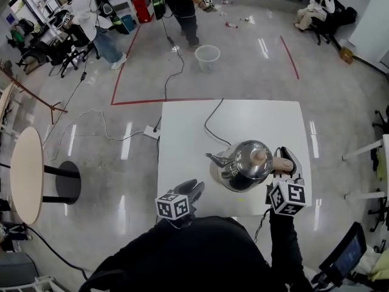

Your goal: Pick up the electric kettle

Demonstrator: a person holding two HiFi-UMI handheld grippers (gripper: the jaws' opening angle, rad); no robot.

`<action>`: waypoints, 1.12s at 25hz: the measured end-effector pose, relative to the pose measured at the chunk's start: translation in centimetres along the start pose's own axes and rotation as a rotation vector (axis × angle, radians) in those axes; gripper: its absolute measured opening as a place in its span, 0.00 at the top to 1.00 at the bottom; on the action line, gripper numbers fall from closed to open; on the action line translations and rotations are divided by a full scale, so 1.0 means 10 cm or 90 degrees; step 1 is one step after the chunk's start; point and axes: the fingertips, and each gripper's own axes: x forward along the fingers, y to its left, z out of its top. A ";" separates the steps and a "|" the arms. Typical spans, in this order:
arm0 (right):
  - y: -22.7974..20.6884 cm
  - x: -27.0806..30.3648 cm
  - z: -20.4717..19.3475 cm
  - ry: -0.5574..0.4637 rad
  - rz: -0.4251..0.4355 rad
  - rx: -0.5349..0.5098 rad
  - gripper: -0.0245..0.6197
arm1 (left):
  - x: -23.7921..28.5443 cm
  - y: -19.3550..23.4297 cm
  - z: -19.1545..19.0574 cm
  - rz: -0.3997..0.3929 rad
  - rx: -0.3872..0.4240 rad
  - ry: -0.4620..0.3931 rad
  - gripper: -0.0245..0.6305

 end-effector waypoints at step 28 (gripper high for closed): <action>-0.51 -0.36 0.62 -0.055 -0.078 0.061 0.89 | -0.10 -0.22 0.26 -0.037 -0.013 -0.045 0.72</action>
